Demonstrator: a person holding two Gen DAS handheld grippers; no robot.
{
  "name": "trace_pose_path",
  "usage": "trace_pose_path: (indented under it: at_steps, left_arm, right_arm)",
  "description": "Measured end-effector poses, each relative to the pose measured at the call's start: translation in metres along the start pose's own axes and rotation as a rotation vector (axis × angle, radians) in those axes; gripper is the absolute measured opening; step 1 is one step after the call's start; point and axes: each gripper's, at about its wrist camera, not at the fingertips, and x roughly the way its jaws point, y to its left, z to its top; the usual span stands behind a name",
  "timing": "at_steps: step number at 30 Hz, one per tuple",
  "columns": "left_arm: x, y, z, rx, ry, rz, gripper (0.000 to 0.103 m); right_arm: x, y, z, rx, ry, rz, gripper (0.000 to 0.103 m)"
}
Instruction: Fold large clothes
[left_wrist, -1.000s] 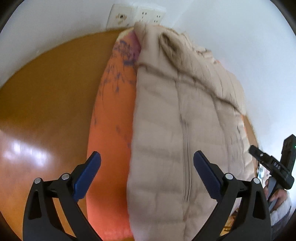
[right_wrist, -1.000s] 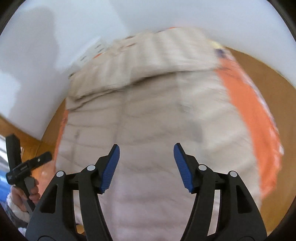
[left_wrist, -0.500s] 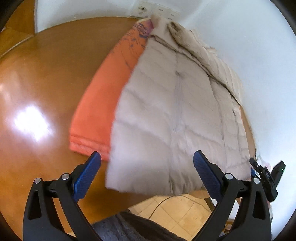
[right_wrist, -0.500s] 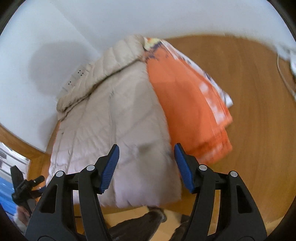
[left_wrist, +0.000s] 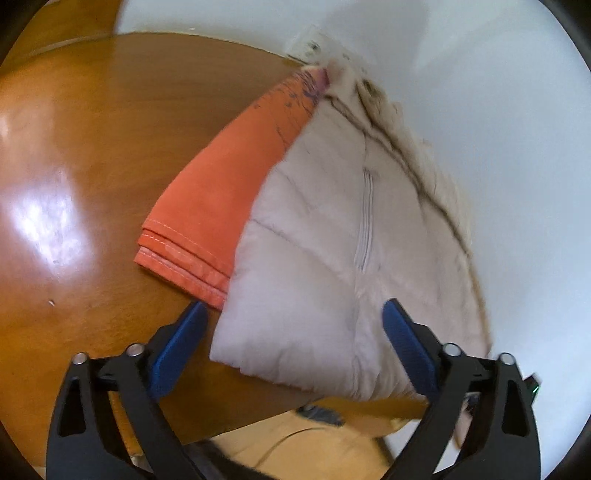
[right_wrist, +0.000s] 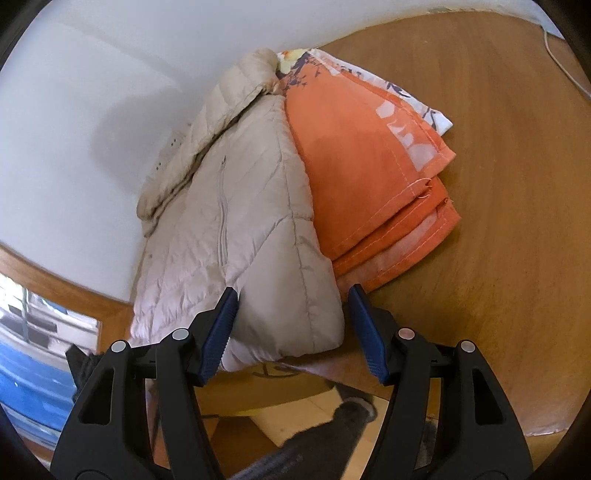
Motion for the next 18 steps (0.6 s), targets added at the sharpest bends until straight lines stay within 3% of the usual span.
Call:
trace_pose_path:
  at_steps: [1,3,7,11,18]
  left_arm:
    - [0.002,0.0,-0.001,0.002,0.001,0.007,0.068]
    - [0.003,-0.006,-0.004,0.029,0.0,0.056,0.056]
    - [0.001,-0.008,-0.006,-0.012,0.001,0.035,0.029]
    - [-0.011,-0.018,-0.001,-0.023,0.001,0.015,0.02]
    - [-0.019,-0.032,0.006,0.018,0.006,0.021,0.015]
  right_arm:
    - [0.001,0.001,-0.001,-0.009,0.007,0.007,0.062]
    - [0.006,0.006,-0.003,-0.035,0.027,0.018,0.058]
    - [0.009,0.009,-0.005,-0.04,0.046,0.034,0.025]
    - [0.001,0.021,-0.002,-0.072,0.044,0.033,0.015]
    - [-0.001,0.032,0.003,-0.096,0.04,-0.006,0.014]
